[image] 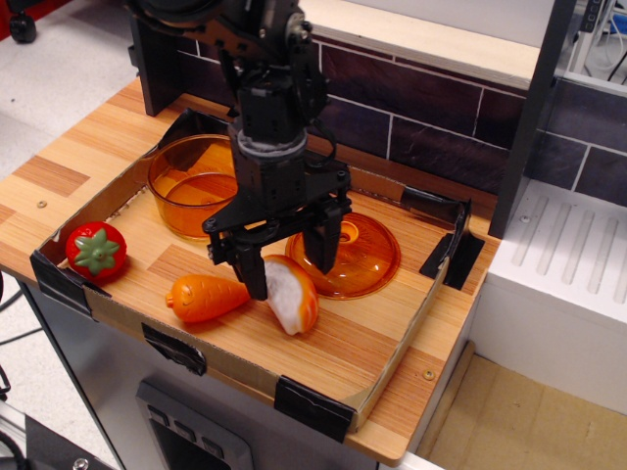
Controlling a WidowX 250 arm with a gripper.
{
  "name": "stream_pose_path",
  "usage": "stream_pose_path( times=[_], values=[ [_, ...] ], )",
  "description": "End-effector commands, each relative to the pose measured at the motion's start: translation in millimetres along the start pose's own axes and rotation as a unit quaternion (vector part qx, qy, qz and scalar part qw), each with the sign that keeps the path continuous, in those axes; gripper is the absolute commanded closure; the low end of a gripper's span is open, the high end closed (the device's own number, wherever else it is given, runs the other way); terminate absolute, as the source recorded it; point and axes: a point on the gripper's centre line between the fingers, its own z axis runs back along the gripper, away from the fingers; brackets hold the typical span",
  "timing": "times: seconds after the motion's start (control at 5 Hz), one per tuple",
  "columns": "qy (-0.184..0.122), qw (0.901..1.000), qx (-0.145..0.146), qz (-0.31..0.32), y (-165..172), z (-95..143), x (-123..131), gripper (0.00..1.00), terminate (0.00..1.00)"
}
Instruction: Take sushi out of pot
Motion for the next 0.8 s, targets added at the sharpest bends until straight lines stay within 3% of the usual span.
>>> stream_pose_path(
  times=[0.0,0.4,0.6],
  values=[
    [-0.018,0.9993,-0.03,-0.012,-14,34,-2,0.0,0.0],
    [-0.018,0.9969,-0.064,-0.041,-17,85,-17,0.0,0.0],
    [-0.038,0.9947,-0.066,-0.069,-13,110,-19,0.0,1.0]
  ],
)
